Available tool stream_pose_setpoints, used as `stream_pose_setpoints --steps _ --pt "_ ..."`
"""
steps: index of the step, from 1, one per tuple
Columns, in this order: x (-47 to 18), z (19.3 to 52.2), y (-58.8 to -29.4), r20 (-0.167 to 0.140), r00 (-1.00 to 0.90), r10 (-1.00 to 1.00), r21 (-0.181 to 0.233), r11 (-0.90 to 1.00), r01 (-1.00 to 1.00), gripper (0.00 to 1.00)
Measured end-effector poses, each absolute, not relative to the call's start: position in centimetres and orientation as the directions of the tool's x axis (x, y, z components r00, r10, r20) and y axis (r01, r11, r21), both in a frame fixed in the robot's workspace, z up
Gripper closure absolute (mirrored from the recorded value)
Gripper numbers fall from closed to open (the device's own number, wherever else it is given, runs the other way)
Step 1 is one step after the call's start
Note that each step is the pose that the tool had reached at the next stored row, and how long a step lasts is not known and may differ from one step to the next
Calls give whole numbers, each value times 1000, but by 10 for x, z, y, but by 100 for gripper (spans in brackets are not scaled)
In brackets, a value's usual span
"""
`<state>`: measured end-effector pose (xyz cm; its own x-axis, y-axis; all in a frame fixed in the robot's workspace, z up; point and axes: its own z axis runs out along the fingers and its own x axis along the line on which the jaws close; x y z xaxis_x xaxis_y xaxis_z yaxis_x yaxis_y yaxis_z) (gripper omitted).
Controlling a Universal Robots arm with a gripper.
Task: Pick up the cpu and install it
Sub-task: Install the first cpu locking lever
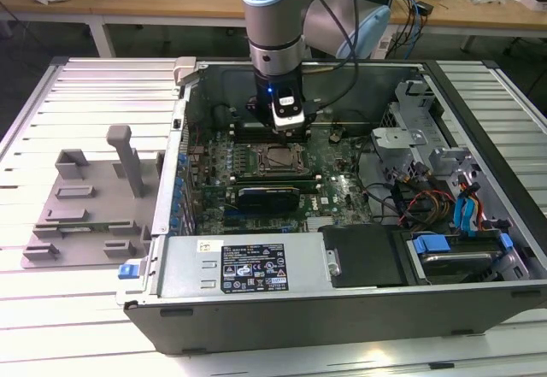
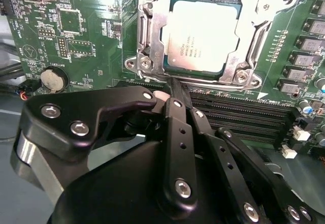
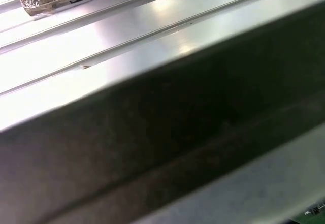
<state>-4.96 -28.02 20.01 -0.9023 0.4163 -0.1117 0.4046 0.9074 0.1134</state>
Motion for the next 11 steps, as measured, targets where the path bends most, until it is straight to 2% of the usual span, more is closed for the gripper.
stream_pose_setpoints --steps 11 --pt "-49 202 -281 -112 -902 416 113 907 405 89"
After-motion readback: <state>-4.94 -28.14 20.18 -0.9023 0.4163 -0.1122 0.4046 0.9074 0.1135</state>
